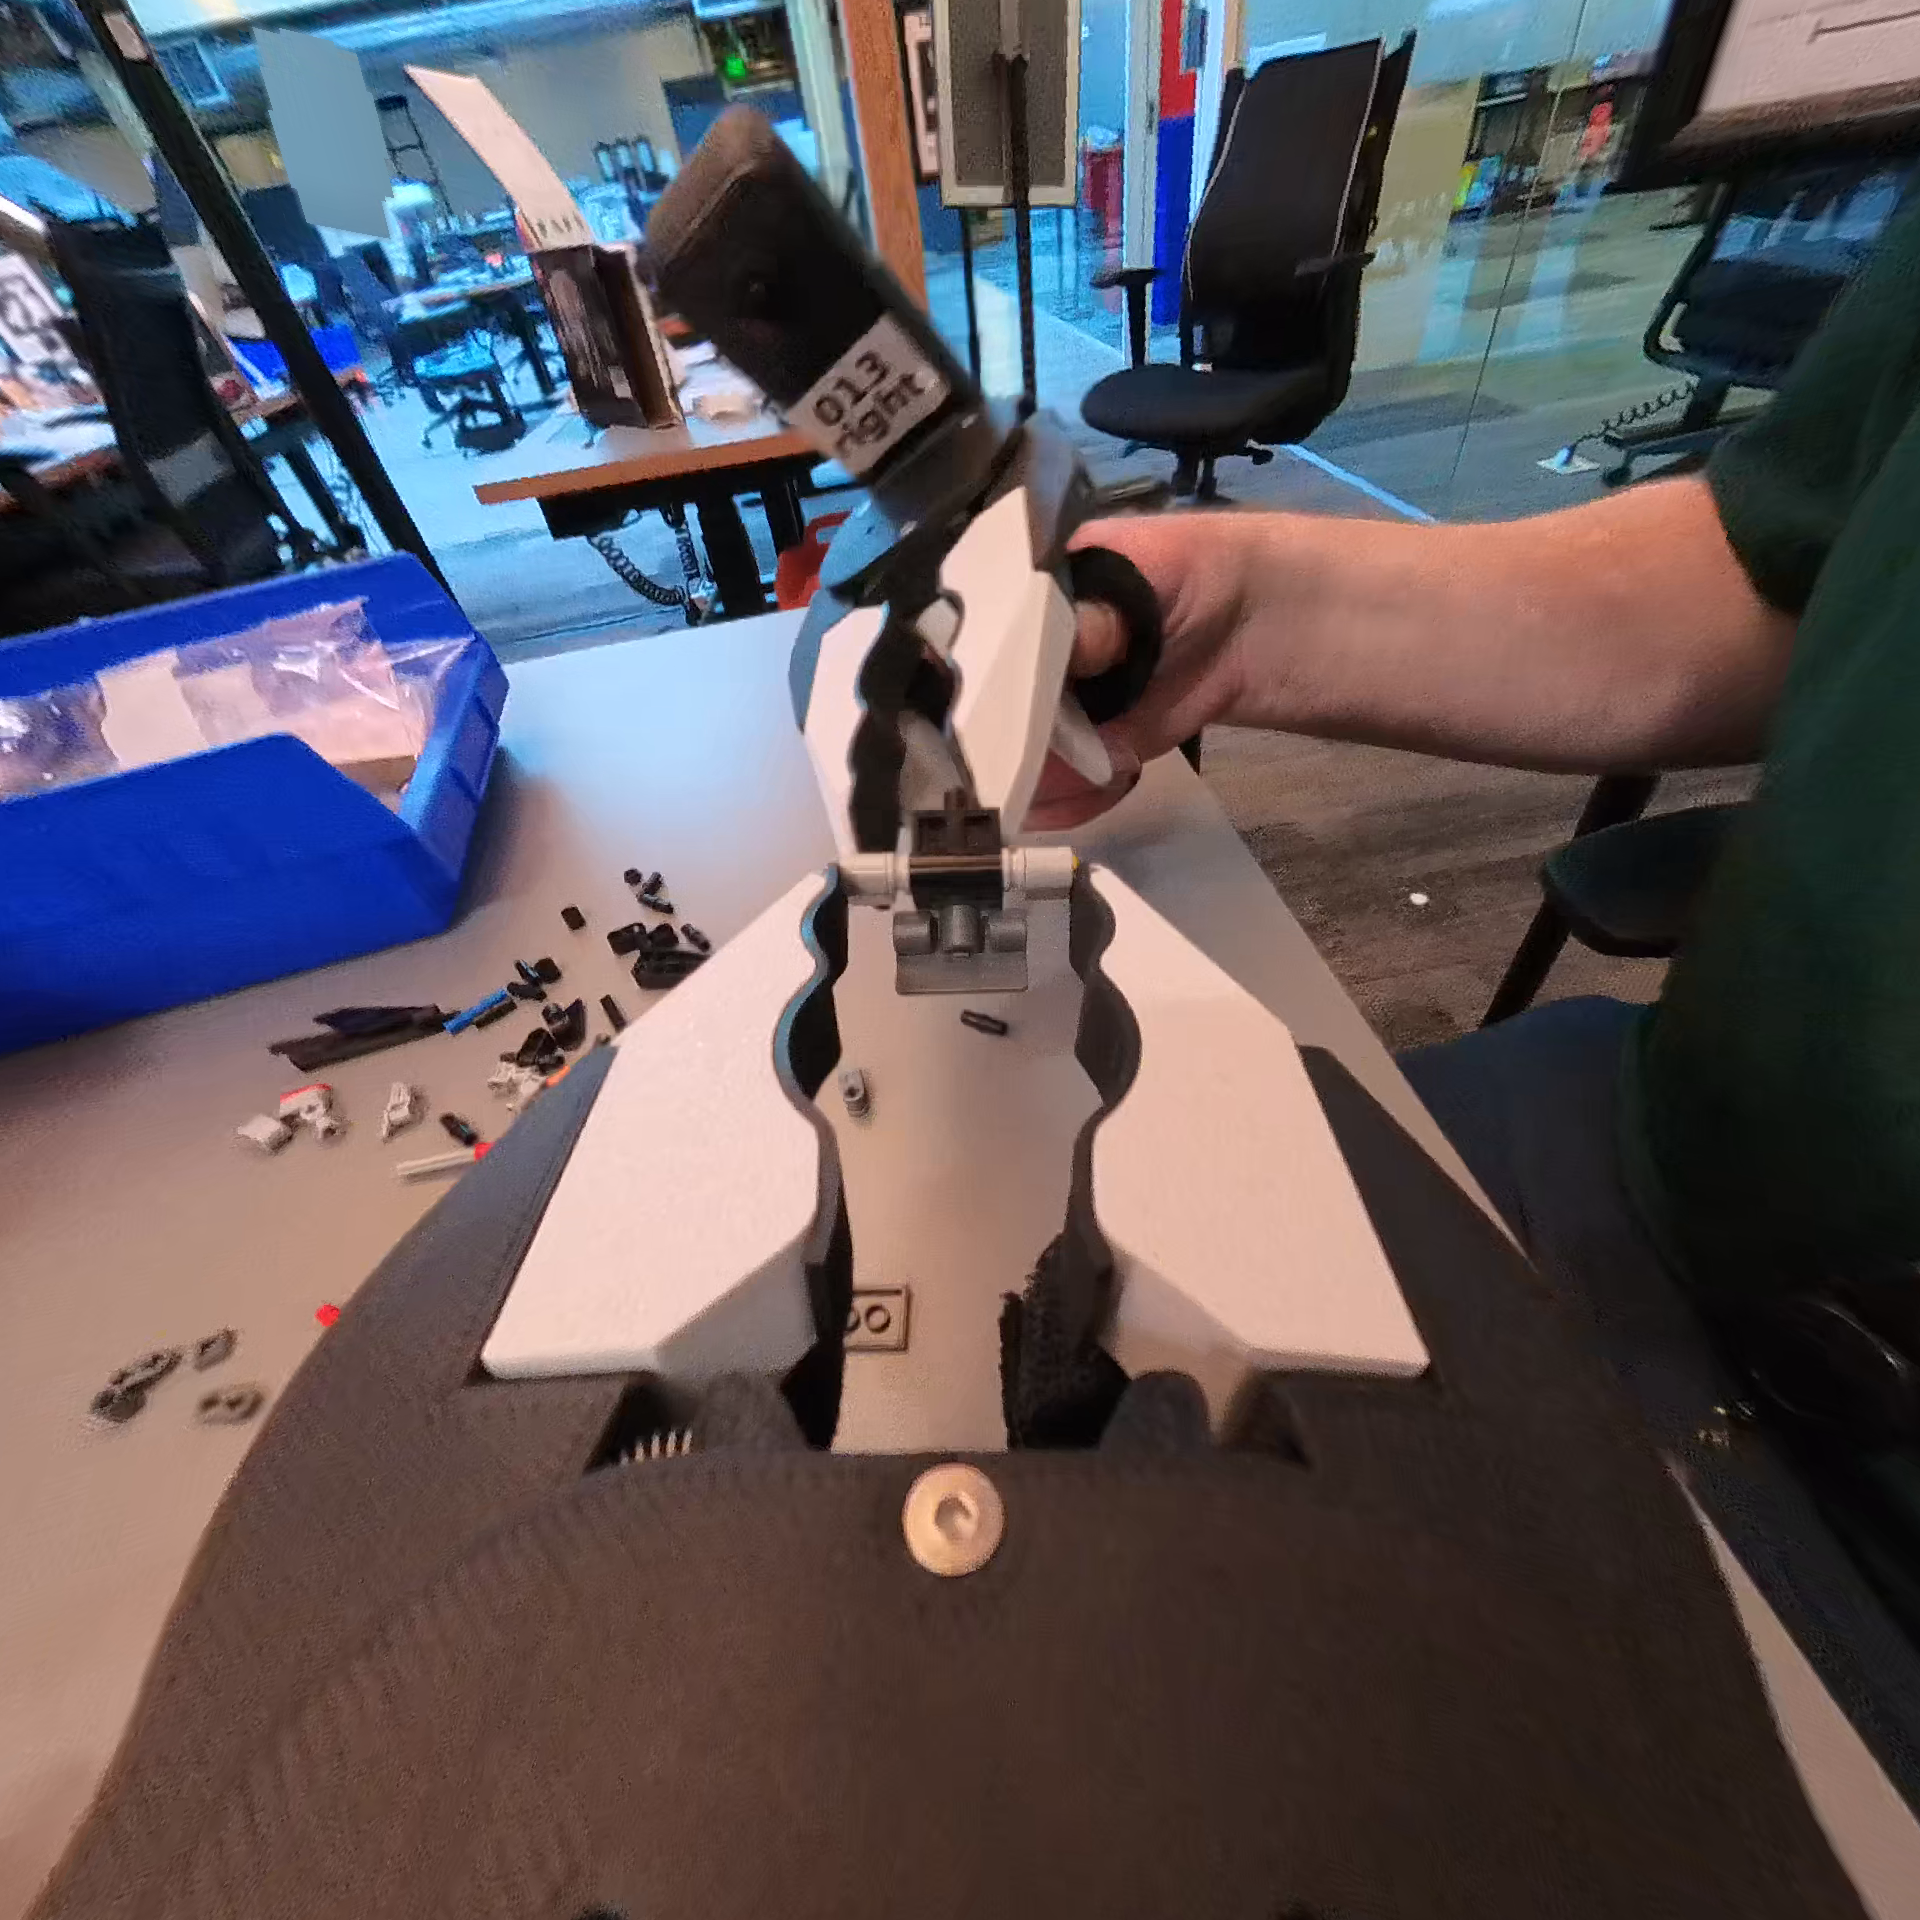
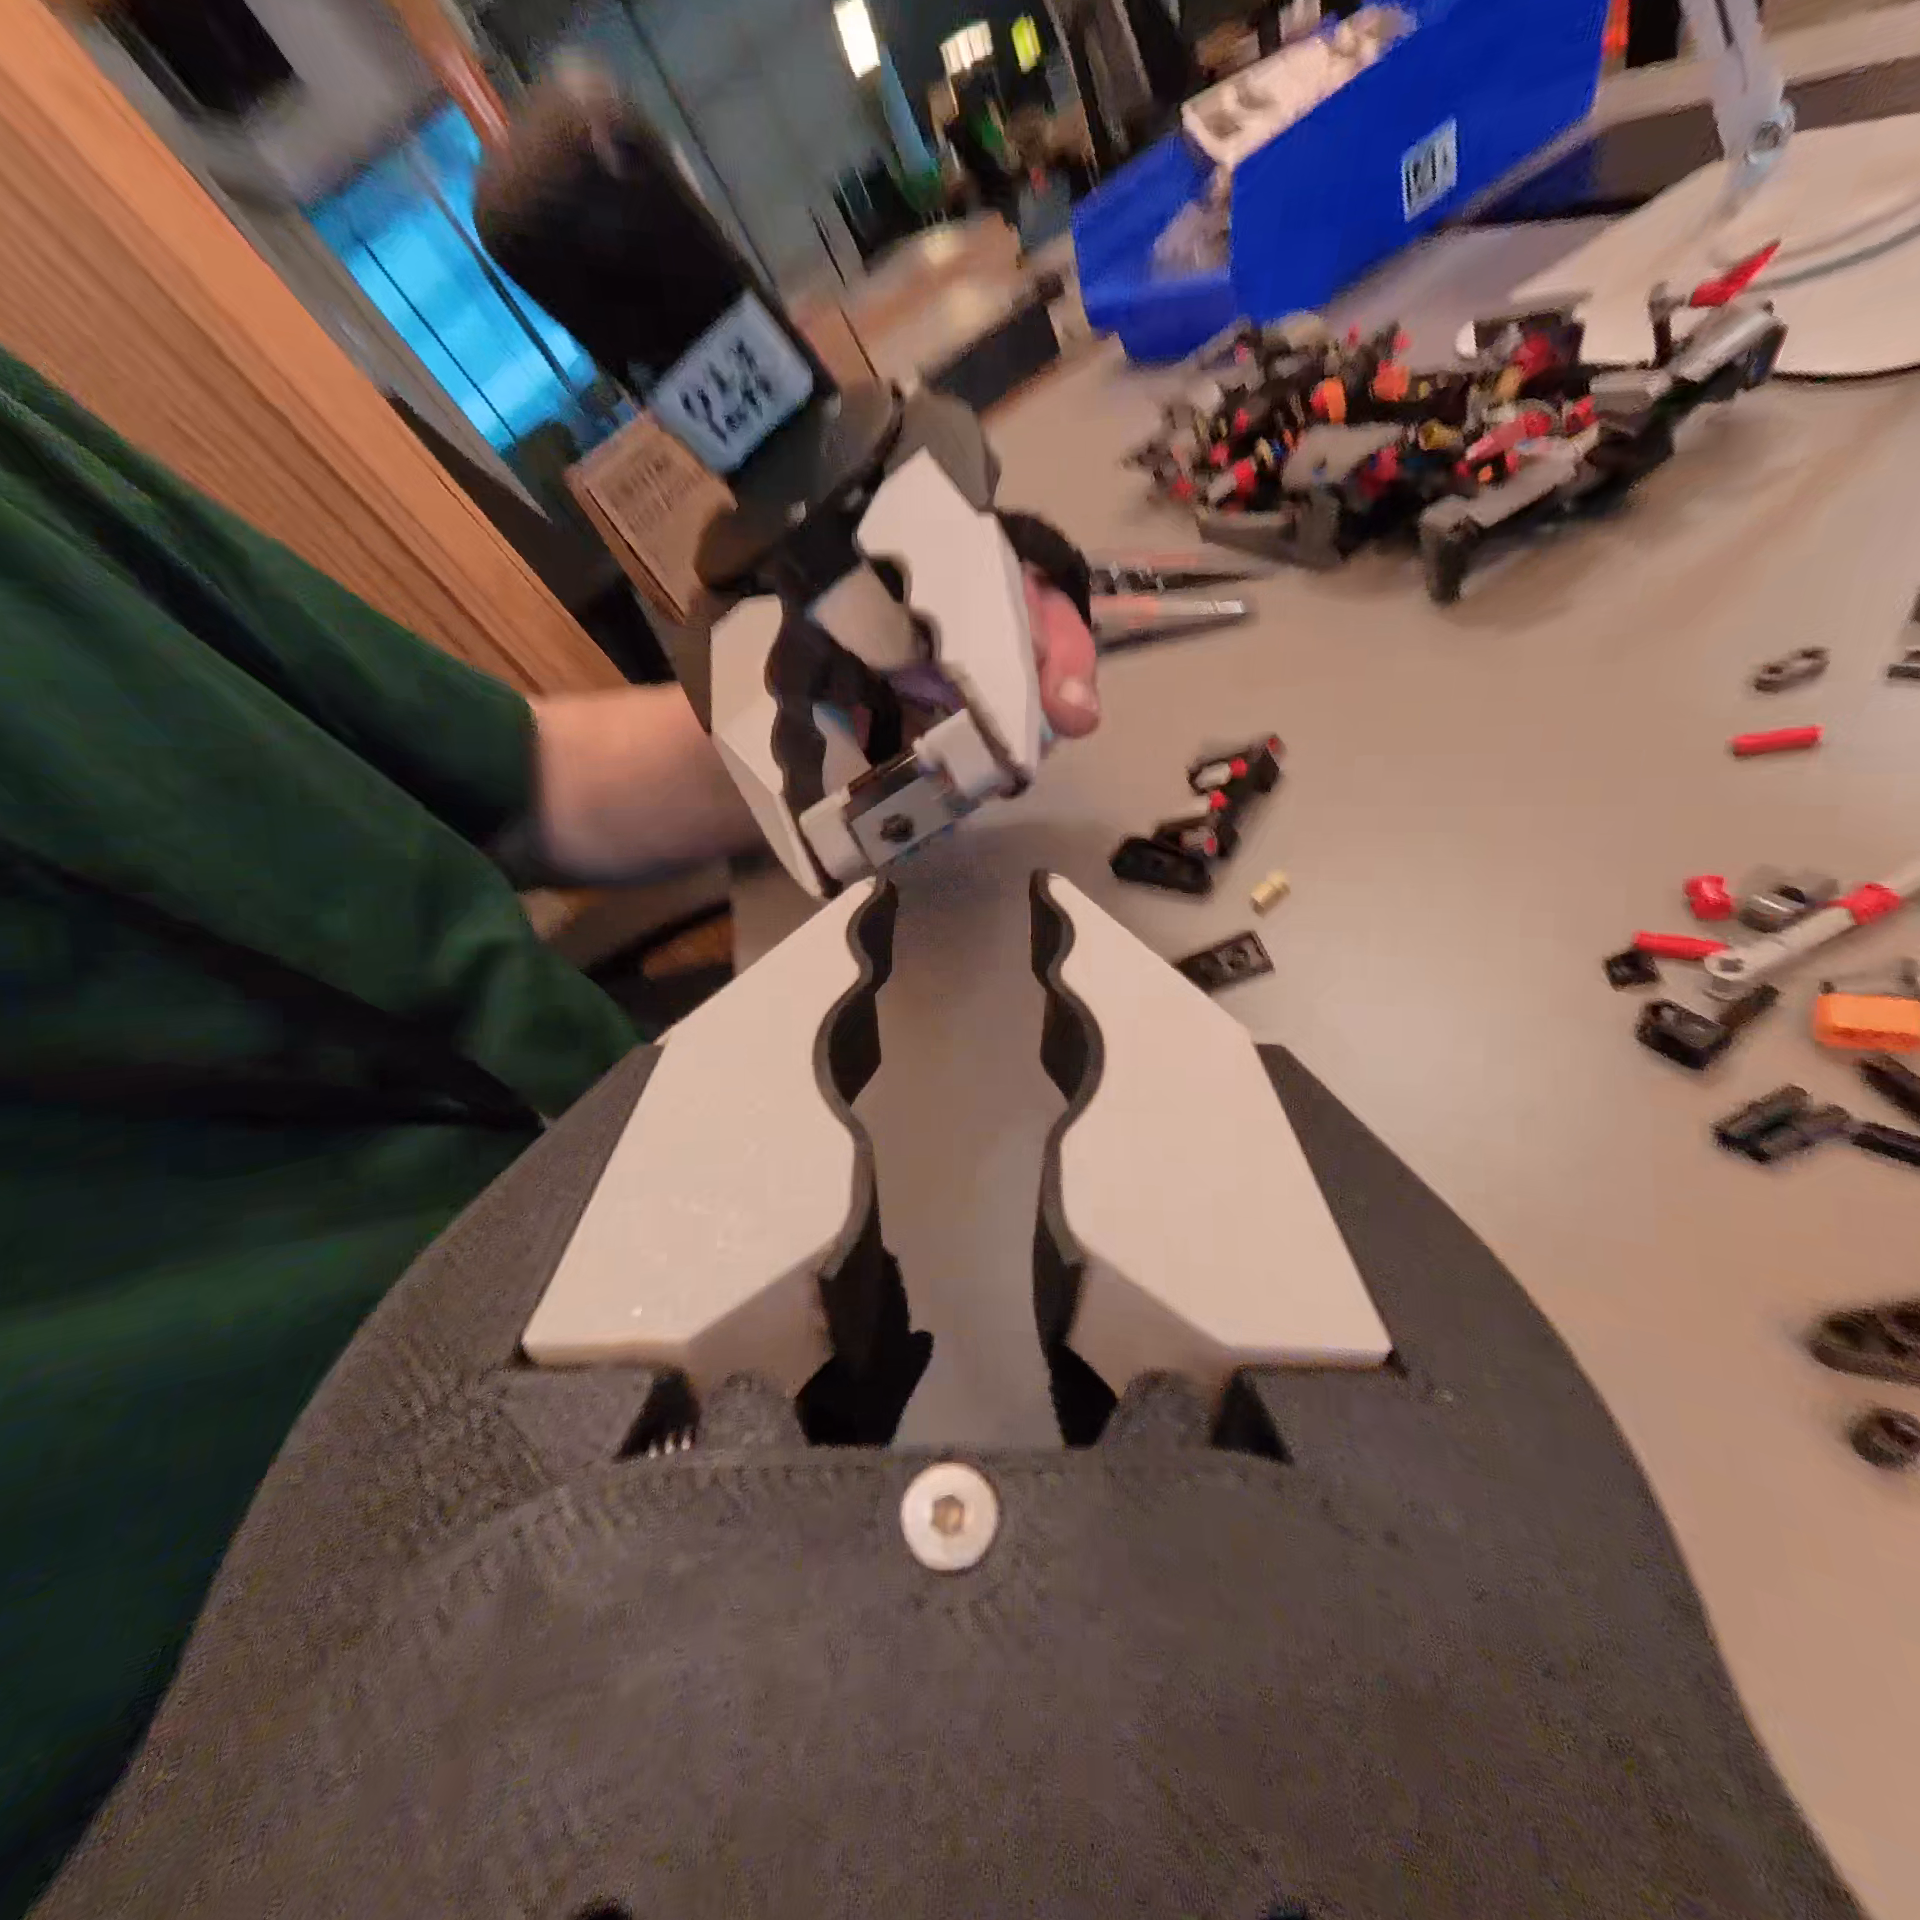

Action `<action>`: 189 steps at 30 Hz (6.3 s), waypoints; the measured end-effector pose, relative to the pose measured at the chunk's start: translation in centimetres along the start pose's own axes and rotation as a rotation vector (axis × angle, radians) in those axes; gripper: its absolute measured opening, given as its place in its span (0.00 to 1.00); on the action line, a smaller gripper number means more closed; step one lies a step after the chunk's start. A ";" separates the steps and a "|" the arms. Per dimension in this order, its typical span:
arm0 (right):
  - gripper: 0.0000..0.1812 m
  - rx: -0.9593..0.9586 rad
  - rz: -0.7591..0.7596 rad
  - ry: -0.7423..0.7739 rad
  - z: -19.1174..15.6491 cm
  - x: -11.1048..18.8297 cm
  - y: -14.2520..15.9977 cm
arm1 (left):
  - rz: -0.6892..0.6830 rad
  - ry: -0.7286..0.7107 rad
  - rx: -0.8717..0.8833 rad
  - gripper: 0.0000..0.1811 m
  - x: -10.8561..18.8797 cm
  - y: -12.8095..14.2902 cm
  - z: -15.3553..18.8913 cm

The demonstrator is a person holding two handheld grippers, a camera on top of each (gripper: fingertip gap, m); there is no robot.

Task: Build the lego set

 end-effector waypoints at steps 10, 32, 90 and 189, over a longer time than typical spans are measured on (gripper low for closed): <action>0.15 -0.146 0.179 -0.279 -2.1 -2.6 -1.2 | 0.003 -0.020 -0.196 0.23 1.5 -1.9 1.2; 0.06 -0.138 0.162 -0.076 -0.7 -3.8 -0.4 | -0.195 -0.068 -0.240 0.19 1.6 1.7 0.9; 0.04 0.207 -0.220 0.259 1.4 -7.9 -3.4 | -0.378 -0.183 -0.237 0.09 3.8 3.8 -3.3; 0.04 0.359 -0.540 0.767 12.4 1.5 -3.0 | 0.100 0.028 0.475 0.10 6.2 2.4 -6.6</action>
Point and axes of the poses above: each gripper's, where its closed fingertips meet, x back along the fingers, y out of its underside, z = x × y across the jaws, the point moved 5 cm from there along x, back along the fingers, and after that the axes turned 5 degrees about -y, right-handed, at the moved point
